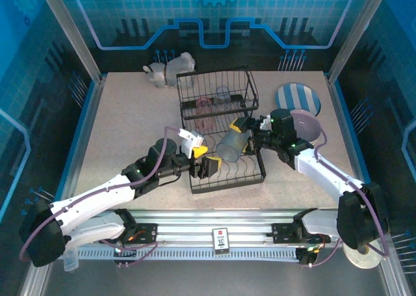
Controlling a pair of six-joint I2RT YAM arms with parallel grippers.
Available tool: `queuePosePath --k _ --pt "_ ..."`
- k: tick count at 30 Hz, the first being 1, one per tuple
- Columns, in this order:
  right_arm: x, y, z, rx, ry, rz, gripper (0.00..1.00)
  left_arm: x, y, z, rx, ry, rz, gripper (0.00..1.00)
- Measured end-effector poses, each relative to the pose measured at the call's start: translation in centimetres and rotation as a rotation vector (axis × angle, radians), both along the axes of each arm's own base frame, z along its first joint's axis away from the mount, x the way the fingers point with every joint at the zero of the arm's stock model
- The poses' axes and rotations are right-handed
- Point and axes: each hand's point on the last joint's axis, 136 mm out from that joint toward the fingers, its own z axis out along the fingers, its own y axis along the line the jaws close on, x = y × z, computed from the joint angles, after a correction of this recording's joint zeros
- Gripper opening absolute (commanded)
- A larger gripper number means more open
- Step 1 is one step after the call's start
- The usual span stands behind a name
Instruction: Unload the mixed dishes from the dish rack
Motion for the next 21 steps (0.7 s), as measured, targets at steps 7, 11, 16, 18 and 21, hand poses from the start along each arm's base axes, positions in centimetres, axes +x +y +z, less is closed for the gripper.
queuePosePath --k 7,11,16,18,21 --pt "-0.2 0.8 0.8 0.055 0.000 0.013 0.37 0.8 -0.8 0.2 0.020 -0.001 0.000 0.70" --pt "-0.3 1.1 1.3 0.073 -0.007 0.021 0.37 1.5 -0.9 0.3 0.035 0.007 0.028 0.57" --pt "-0.3 1.4 1.7 0.086 -0.017 0.028 0.37 2.1 -0.8 -0.3 0.062 0.029 0.059 0.38" --pt "-0.4 1.5 1.7 0.089 -0.019 0.034 0.37 2.3 -0.7 -0.5 0.066 0.043 0.072 0.29" --pt "-0.5 1.7 1.7 0.090 -0.018 0.034 0.37 2.4 -0.9 -0.6 0.063 0.066 0.079 0.18"
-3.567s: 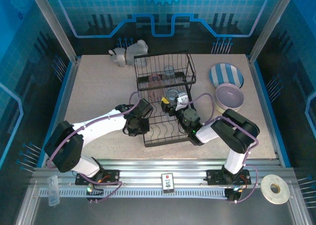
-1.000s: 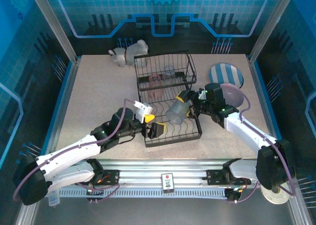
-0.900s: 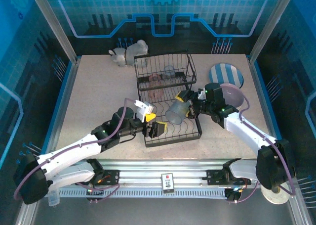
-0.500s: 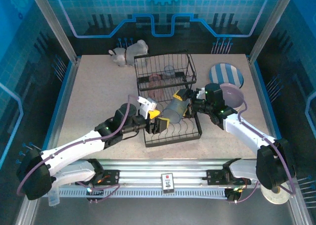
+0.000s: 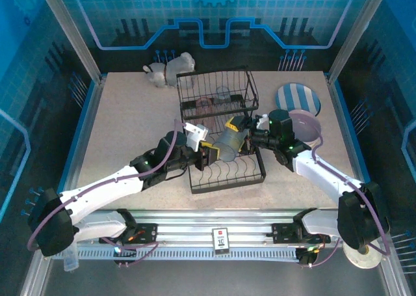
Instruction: Unload the mixed dishes from the dish rack
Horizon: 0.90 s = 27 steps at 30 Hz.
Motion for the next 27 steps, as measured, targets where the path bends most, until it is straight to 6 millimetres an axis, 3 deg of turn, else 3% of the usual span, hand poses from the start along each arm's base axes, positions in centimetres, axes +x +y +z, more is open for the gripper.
queuePosePath --k 7,27 --pt "0.0 -0.2 -0.8 -0.008 0.016 -0.016 0.37 0.4 0.2 -1.1 0.019 0.057 0.046 0.00" --pt "0.5 0.4 -1.1 0.005 -0.003 -0.001 0.46 0.8 0.9 -1.3 0.045 0.062 0.089 0.00"
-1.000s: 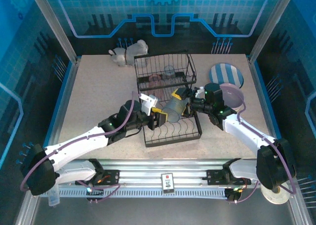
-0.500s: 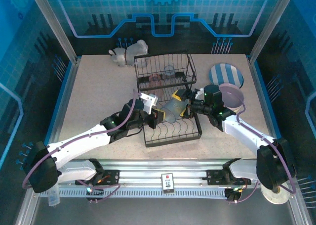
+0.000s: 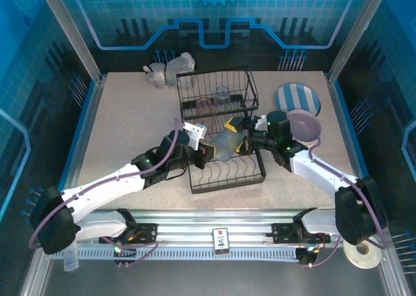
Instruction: Unload the mixed dishes from the dish rack
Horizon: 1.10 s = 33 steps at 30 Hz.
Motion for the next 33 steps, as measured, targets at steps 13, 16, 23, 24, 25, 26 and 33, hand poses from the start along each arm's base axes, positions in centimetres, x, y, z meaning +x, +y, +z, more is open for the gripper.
queuePosePath --k 13,16,23,24,25,26,33 --pt "0.8 1.0 -0.5 0.029 -0.009 0.029 0.59 0.5 0.7 -0.4 0.036 -0.010 0.038 0.00" --pt "0.9 1.1 -0.5 0.031 -0.008 0.031 0.62 0.5 0.8 -0.5 0.039 -0.009 0.041 0.00" --pt "0.9 1.2 -0.5 0.035 -0.015 0.035 0.69 0.6 0.9 -0.4 0.039 -0.011 0.045 0.00" --pt "0.9 1.2 -0.4 0.036 -0.016 0.037 0.70 0.6 0.9 -0.4 0.039 -0.011 0.045 0.00" --pt "0.9 1.2 -0.4 0.038 -0.019 0.038 0.71 0.6 0.9 -0.4 0.039 -0.012 0.046 0.00" --pt "0.9 1.2 -0.4 0.039 -0.019 0.039 0.73 0.6 0.9 -0.4 0.038 -0.012 0.046 0.00" --pt "0.5 1.8 0.3 0.055 -0.045 0.074 1.00 0.5 1.0 -0.4 0.043 -0.012 0.049 0.00"
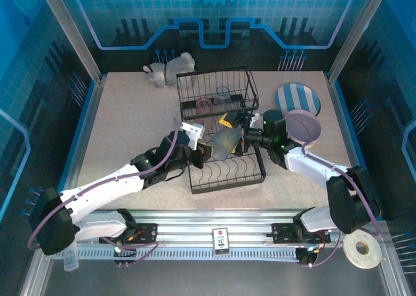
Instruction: Unload the mixed dishes from the dish rack
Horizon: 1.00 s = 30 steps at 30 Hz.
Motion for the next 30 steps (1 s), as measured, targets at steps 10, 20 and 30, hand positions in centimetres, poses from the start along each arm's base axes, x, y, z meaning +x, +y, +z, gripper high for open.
queuePosePath --k 10,20,30 --pt "0.3 -0.2 0.4 -0.003 -0.031 0.000 1.00 -0.1 0.5 0.2 0.004 0.002 0.020 0.00" --pt "0.8 -2.3 0.4 -0.068 -0.019 -0.002 1.00 0.6 3.1 0.1 0.001 0.045 0.142 0.00" --pt "-0.8 -4.7 1.2 -0.474 -0.167 0.032 1.00 0.4 7.2 0.4 0.024 0.153 0.273 0.00"
